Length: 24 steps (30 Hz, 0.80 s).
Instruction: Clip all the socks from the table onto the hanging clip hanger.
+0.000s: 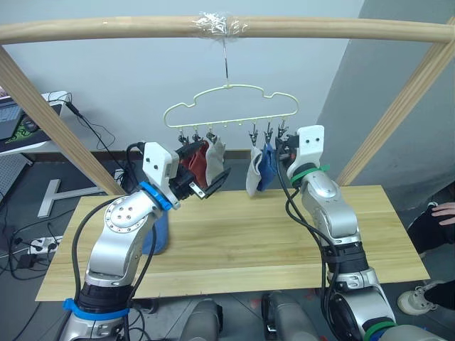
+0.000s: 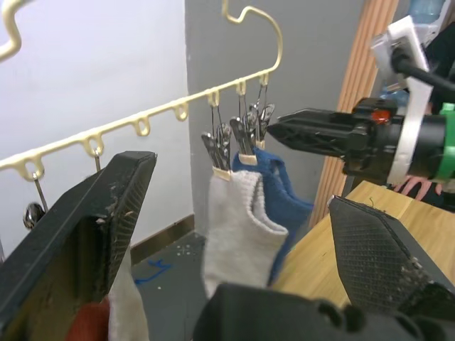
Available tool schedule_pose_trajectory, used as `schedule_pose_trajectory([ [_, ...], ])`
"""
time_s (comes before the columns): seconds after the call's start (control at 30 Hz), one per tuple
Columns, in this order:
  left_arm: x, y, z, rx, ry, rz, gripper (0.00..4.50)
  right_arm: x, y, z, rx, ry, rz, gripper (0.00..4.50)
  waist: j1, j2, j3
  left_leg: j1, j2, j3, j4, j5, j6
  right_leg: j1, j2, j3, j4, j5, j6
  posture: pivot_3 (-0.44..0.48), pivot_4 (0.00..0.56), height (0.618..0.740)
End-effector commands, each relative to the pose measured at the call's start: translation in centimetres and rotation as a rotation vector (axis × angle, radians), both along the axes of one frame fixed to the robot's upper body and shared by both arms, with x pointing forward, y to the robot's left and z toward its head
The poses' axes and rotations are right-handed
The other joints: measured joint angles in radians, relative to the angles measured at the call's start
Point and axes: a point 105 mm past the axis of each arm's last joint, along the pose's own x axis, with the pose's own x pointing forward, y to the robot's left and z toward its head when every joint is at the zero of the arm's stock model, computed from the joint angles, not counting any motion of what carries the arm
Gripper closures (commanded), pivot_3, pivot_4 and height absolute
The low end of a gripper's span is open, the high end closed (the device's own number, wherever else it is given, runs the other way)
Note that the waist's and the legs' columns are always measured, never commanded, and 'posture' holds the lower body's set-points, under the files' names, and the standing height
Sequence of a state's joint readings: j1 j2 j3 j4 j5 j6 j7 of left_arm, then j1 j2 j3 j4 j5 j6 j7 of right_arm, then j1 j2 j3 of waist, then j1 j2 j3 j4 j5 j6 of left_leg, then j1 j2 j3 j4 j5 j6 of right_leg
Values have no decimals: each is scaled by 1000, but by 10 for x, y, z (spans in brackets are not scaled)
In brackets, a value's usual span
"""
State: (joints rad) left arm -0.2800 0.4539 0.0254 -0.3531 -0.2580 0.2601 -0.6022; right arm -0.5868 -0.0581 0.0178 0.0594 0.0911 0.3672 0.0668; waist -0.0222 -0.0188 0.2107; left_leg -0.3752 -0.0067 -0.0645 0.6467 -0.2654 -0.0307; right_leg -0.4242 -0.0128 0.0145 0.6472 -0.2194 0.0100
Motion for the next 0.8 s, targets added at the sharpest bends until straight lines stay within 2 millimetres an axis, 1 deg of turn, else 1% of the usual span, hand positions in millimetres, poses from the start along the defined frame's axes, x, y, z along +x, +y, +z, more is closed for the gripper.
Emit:
schedule_pose_trajectory([
  [0.03, -12, -10, 21, -9, -79, -59, 0, 7, 1, 18, 20, -61, -12, 2951, 0, 0, 0, 0, 0, 0, 0, 0, 0, 0, 0, 0, 0, 0, 0, 94, 195, 740],
  [0.13, -17, -15, 31, -41, -88, -89, 0, 14, 5, 22, 23, -68, -10, 2951, 1, 0, 0, 0, 0, -1, 0, 0, 0, 0, 0, 0, 0, 0, 0, 94, 195, 740],
  [0.17, -18, -15, 33, -44, -88, -93, 0, 16, 6, 23, 26, -71, -12, 2951, 1, 0, 0, 0, 1, -1, 0, 0, 0, 0, 0, 0, 0, 0, 0, 109, 198, 740],
  [0.23, -18, -16, 36, -44, -88, -94, 0, 19, 6, 25, 31, -76, -13, 2951, 1, 0, 0, 0, 1, -1, 0, 0, 0, 0, 0, 0, 0, 0, 0, 109, 198, 740],
  [0.5, -18, -14, 33, -43, -77, -81, 0, 24, 8, 31, 36, -97, -5, 2951, 4, 0, 0, 0, 0, -1, 0, 0, 0, 0, 0, 0, 0, 0, 0, 117, 197, 740],
  [0.67, -18, -15, 34, -51, -78, -83, 0, 24, 14, 30, 36, -89, 13, 2951, 7, 0, 0, 0, 1, -1, -1, 0, 0, 0, 0, 0, 0, 0, 0, 120, 197, 740],
  [0.8, -18, -15, 36, -53, -82, -87, 0, 24, 14, 30, 23, -93, 18, 2951, 10, 0, 0, 0, 1, -1, -1, 0, 0, 0, 0, 0, 0, 0, 0, 121, 196, 740],
])
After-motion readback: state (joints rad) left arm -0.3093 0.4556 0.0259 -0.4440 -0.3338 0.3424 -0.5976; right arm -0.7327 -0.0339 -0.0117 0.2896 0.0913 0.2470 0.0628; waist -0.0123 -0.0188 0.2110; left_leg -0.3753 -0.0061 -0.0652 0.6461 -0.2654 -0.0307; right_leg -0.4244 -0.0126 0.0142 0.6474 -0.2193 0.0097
